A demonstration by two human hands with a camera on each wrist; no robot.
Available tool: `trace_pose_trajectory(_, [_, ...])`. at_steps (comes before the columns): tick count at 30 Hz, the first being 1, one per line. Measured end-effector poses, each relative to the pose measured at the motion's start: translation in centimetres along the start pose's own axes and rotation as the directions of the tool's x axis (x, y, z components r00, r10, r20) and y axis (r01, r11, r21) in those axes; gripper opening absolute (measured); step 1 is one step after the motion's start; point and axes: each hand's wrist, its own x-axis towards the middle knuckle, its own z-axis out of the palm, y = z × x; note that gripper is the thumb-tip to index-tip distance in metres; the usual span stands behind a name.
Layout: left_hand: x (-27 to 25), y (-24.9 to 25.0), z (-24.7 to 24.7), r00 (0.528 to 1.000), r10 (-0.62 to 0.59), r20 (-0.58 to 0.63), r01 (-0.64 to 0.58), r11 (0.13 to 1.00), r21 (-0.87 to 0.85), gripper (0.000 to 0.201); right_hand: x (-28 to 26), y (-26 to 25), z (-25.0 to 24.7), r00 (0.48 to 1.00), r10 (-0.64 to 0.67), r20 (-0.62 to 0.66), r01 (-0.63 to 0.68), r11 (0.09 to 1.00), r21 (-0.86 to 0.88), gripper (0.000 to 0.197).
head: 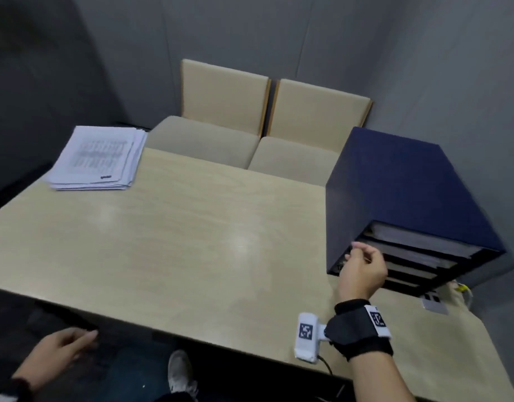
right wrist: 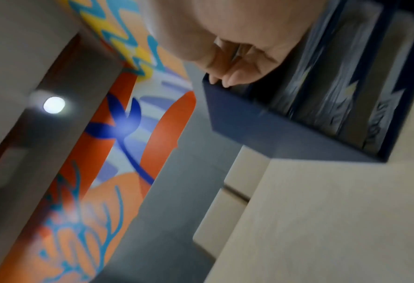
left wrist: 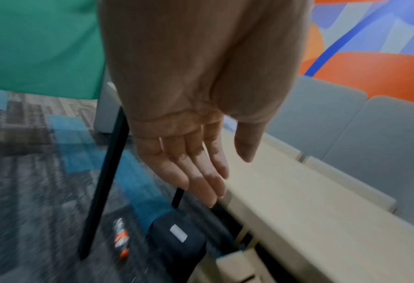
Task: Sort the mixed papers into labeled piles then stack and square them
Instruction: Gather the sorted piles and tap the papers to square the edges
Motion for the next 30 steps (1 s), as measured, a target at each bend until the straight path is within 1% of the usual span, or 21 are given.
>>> trace_pose_trajectory(1, [-0.1, 2.5, -0.3, 1.0, -0.007, -0.013, 0.008, 0.998, 0.056, 0.018, -1.5, 0.2, 1.4, 0.996, -0.036, 0.087, 0.038, 0.999, -0.019, 0.031])
trace_pose_trajectory(2, [0.5, 4.5, -1.0, 1.0, 0.012, -0.016, -0.011, 0.998, 0.06, 0.016, -2.9, 0.3, 2.8, 0.98, -0.056, 0.191, 0.066, 0.997, -0.05, 0.031])
trace_pose_trajectory(3, [1.5, 6.4, -2.0, 0.999, 0.036, -0.039, -0.033, 0.997, 0.072, 0.015, -4.2, 0.1, 4.4, 0.951, -0.069, 0.301, 0.096, 0.993, -0.075, 0.03])
trace_pose_trajectory(4, [2.7, 7.9, -3.0, 0.996, 0.066, -0.059, -0.065, 0.998, 0.019, 0.014, -5.4, -0.2, 6.0, 0.91, -0.063, 0.411, 0.114, 0.988, -0.1, 0.028])
trace_pose_trajectory(5, [4.0, 9.3, -4.2, 0.994, 0.086, -0.073, -0.087, 0.996, 0.0, 0.014, -6.6, -0.6, 7.8, 0.853, -0.05, 0.519, 0.133, 0.983, -0.124, 0.026])
trace_pose_trajectory(6, [5.3, 10.6, -5.2, 0.991, 0.113, -0.077, -0.114, 0.993, -0.009, 0.014, -7.7, -0.9, 9.7, 0.784, -0.025, 0.621, 0.149, 0.977, -0.15, 0.025])
trace_pose_trajectory(8, [8.2, 12.8, -7.8, 0.981, 0.161, -0.106, -0.165, 0.986, -0.028, 0.016, -9.5, -1.4, 13.9, 0.628, 0.043, 0.777, 0.179, 0.964, -0.198, 0.023])
trace_pose_trajectory(9, [9.7, 14.1, -9.1, 0.976, 0.182, -0.117, -0.187, 0.982, -0.029, 0.017, -10.3, -1.5, 16.2, 0.553, 0.078, 0.83, 0.199, 0.955, -0.222, 0.021])
trace_pose_trajectory(10, [11.5, 15.1, -10.5, 0.97, 0.207, -0.128, -0.213, 0.977, -0.033, 0.017, -11.2, -1.6, 18.7, 0.488, 0.112, 0.866, 0.218, 0.945, -0.245, 0.018])
trace_pose_trajectory(11, [13.4, 16.1, -11.9, 0.968, 0.213, -0.132, -0.217, 0.976, -0.019, 0.017, -12.1, -1.7, 21.3, 0.435, 0.14, 0.89, 0.231, 0.937, -0.26, 0.015])
trace_pose_trajectory(13, [18.0, 17.4, -14.8, 0.964, 0.233, -0.125, -0.233, 0.972, 0.009, 0.017, -14.3, -1.7, 26.9, 0.358, 0.178, 0.917, 0.26, 0.924, -0.281, 0.011])
trace_pose_trajectory(14, [20.3, 17.8, -16.1, 0.961, 0.244, -0.128, -0.242, 0.97, 0.026, 0.017, -15.5, -1.5, 29.8, 0.335, 0.194, 0.922, 0.272, 0.917, -0.292, 0.01])
trace_pose_trajectory(16, [25.5, 18.4, -18.8, 0.956, 0.252, -0.151, -0.248, 0.968, 0.049, 0.017, -17.8, -0.9, 35.8, 0.301, 0.227, 0.926, 0.293, 0.902, -0.316, 0.011])
trace_pose_trajectory(18, [30.0, 18.5, -21.1, 0.953, 0.224, -0.206, -0.209, 0.973, 0.096, 0.02, -20.0, 0.1, 41.1, 0.273, 0.283, 0.92, 0.328, 0.871, -0.365, 0.013])
trace_pose_trajectory(21, [35.5, 19.0, -24.2, 0.953, 0.151, -0.263, -0.121, 0.984, 0.128, 0.035, -22.3, 1.4, 47.5, 0.247, 0.376, 0.893, 0.378, 0.811, -0.447, 0.011])
trace_pose_trajectory(23, [38.7, 19.6, -25.8, 0.954, 0.121, -0.273, -0.082, 0.985, 0.152, 0.048, -23.3, 2.2, 50.8, 0.266, 0.421, 0.867, 0.403, 0.769, -0.497, 0.009])
trace_pose_trajectory(25, [41.6, 20.0, -26.9, 0.962, 0.1, -0.254, -0.061, 0.986, 0.154, 0.06, -24.0, 2.6, 53.4, 0.312, 0.465, 0.828, 0.397, 0.729, -0.558, 0.003])
trace_pose_trajectory(28, [45.4, 20.6, -27.4, 0.975, 0.069, -0.212, -0.052, 0.995, 0.083, 0.073, -24.5, 3.4, 57.0, 0.374, 0.541, 0.753, 0.352, 0.668, -0.656, 0.027])
trace_pose_trajectory(30, [47.6, 21.2, -27.5, 0.978, 0.049, -0.201, -0.046, 0.999, 0.018, 0.077, -24.5, 3.9, 59.6, 0.417, 0.56, 0.716, 0.302, 0.658, -0.69, 0.041])
